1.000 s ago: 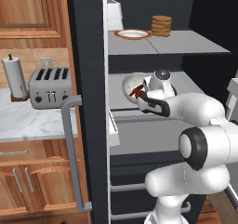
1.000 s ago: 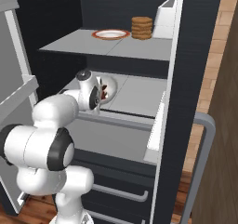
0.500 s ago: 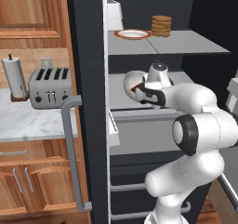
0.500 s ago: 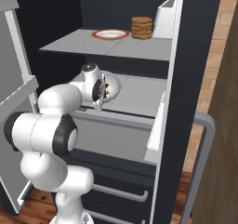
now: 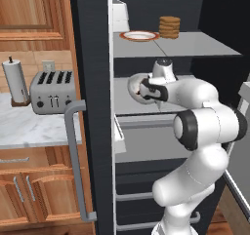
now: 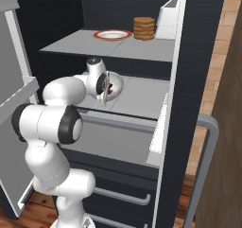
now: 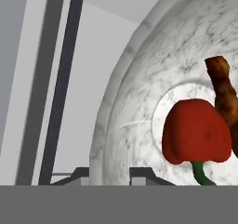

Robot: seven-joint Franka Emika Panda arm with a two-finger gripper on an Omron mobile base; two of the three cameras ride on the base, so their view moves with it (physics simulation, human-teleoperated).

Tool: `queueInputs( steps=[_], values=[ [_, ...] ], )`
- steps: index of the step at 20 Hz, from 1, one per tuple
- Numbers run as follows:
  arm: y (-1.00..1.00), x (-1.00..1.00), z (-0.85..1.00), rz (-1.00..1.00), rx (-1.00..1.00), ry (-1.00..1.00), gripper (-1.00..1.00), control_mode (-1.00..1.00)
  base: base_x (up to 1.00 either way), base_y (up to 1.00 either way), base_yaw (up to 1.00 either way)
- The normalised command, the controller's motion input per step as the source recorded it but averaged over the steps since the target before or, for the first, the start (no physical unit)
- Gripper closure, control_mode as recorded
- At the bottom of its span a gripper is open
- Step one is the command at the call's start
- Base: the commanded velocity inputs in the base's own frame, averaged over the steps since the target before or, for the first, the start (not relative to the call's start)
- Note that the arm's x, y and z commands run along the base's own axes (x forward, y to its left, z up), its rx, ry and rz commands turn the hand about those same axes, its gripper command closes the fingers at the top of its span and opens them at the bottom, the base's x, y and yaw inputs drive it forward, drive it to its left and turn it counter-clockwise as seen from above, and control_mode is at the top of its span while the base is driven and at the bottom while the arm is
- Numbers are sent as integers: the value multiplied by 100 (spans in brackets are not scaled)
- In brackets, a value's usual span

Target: Pick the chicken drumstick and bell pepper from their plates and place them in the bowl. Then put the bowl in the fridge.

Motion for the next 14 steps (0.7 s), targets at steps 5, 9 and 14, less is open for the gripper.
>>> queueInputs(
  steps=[5, 9, 14],
  values=[
    [0, 21, -13, 0, 0, 0, 100, -100, 0, 0, 0],
    [0, 10, -19, 0, 0, 0, 100, -100, 0, 0, 0],
    [3, 16, -16, 0, 0, 0, 100, -100, 0, 0, 0]
  ],
)
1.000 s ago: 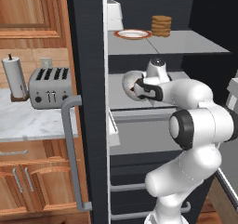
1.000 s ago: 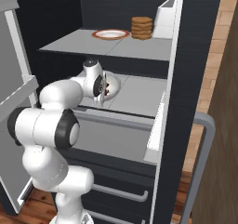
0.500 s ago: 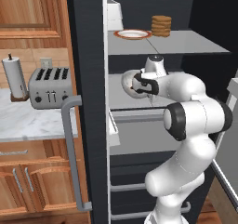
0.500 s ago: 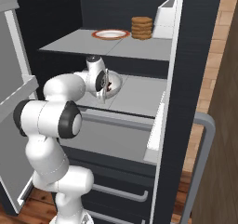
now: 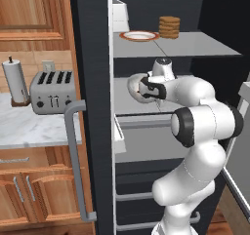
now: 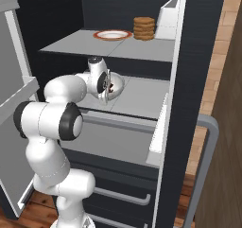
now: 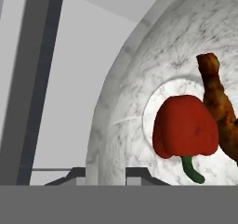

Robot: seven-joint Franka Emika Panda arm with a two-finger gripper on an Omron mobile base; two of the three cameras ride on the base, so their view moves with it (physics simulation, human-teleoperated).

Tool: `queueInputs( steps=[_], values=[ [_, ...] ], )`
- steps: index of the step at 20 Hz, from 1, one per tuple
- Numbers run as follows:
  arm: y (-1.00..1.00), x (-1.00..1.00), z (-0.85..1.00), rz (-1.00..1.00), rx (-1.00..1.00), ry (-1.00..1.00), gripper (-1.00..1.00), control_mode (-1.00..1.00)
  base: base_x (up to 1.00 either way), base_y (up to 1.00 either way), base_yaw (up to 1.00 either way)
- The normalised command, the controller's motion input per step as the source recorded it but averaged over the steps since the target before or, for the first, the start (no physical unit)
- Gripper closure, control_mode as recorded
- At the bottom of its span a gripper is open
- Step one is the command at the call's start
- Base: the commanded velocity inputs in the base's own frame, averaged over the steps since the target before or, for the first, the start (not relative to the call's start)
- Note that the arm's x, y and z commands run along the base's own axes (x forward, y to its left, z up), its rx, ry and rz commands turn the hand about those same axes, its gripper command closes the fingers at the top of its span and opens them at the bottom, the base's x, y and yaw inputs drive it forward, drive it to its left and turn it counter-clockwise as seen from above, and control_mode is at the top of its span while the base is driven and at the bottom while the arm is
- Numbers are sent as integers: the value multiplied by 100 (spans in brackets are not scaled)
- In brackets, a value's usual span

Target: Pick the chicken drumstick and bell pepper from their plates and place them in the bowl. Then put the bowl in the fridge.

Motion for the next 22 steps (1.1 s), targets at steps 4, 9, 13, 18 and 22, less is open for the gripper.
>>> queueInputs(
  steps=[4, 9, 13, 18, 22],
  values=[
    [9, 26, -13, 0, 2, 0, 100, -100, 0, 0, 0],
    [10, 27, -13, 0, 2, 0, 100, -100, 0, 0, 0],
    [8, 17, -18, 0, 4, 0, -100, -100, 0, 0, 0],
    [0, 10, -16, 0, 6, -1, -100, -100, 0, 0, 0],
    [0, 3, -4, 0, 9, 0, -100, -100, 0, 0, 0]
  ],
)
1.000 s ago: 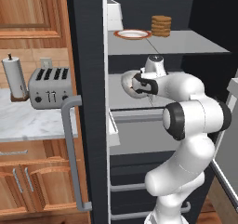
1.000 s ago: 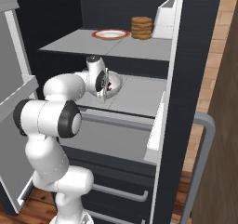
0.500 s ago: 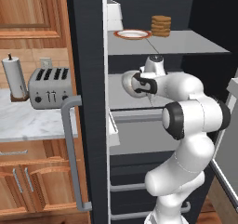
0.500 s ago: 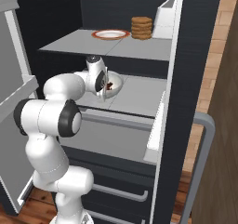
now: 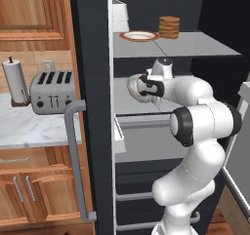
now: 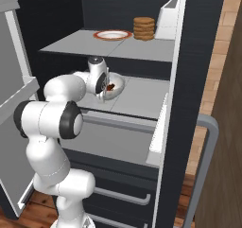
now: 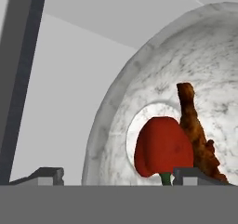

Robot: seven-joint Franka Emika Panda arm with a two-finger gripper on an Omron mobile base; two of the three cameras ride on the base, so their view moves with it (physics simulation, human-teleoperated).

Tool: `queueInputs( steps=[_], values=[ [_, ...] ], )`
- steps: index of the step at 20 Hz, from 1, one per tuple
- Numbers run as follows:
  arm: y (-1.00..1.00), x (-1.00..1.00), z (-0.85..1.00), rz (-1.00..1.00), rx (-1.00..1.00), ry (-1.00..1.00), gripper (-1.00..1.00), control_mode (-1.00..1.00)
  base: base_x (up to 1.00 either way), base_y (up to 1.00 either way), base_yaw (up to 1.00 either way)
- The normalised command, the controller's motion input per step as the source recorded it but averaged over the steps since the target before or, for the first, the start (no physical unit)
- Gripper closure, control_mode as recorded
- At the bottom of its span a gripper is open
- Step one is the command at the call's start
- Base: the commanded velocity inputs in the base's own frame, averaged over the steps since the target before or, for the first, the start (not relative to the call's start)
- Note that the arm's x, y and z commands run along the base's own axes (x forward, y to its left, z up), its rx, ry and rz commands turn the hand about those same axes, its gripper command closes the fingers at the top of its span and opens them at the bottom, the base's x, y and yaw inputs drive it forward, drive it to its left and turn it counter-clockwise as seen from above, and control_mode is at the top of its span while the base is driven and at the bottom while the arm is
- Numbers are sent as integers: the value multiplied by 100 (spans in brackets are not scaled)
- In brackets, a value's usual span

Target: Pick the chicken drumstick and bell pepper from their plates and place them in the bowl. Then put the bowl in the fridge.

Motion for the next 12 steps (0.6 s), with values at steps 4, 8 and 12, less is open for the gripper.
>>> queueInputs(
  steps=[4, 8, 12],
  values=[
    [0, -5, 0, 0, 9, 0, -100, -100, 0, 0, 0],
    [0, -6, 0, 0, 5, -1, -100, -100, 0, 0, 0],
    [0, -12, 2, 0, 2, -6, -100, -100, 0, 0, 0]
  ],
)
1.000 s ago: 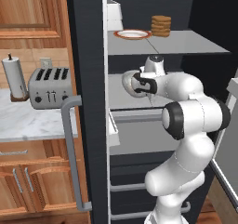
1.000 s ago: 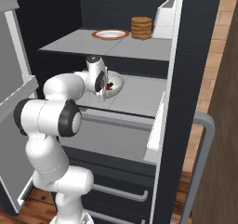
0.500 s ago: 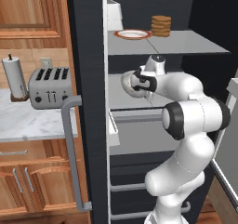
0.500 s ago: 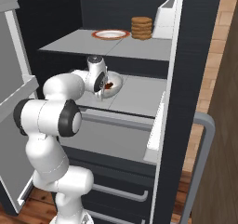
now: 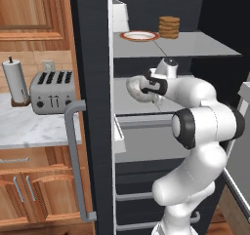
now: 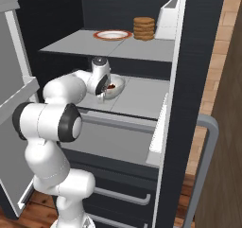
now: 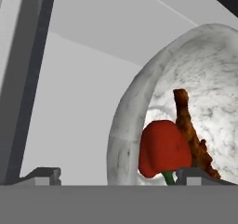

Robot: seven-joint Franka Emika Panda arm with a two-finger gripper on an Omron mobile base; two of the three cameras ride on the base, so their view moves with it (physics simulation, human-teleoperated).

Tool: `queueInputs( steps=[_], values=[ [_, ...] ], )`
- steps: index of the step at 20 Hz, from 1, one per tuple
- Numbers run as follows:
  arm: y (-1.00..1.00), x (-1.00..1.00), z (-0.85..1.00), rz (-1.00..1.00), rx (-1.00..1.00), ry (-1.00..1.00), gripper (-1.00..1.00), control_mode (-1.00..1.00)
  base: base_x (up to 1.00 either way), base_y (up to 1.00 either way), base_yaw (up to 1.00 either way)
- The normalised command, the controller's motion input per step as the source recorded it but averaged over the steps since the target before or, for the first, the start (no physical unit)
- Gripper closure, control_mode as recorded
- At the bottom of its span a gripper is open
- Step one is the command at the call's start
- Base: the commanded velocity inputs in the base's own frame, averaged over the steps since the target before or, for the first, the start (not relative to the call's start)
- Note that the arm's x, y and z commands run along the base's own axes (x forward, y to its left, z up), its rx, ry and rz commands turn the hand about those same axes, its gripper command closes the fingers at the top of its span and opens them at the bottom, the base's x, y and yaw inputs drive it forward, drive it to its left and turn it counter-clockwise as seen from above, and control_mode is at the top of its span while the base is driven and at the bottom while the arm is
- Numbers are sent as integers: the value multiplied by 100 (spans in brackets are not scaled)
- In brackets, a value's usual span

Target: Pick the chicken drumstick and bell pepper from their plates and place them in the bowl. Then put the bowl in the fridge.

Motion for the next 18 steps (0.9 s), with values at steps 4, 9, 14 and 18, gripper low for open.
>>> queueInputs(
  steps=[4, 9, 14, 18],
  values=[
    [0, -13, 15, 0, 0, -2, -100, -100, 0, 0, 0],
    [0, -20, 19, 0, 0, -2, -100, -100, 0, 0, 0],
    [0, -25, 21, 0, 0, -5, -100, -100, 0, 0, 0],
    [-5, -37, 19, 0, 0, -2, -100, -100, 0, 0, 0]
  ],
)
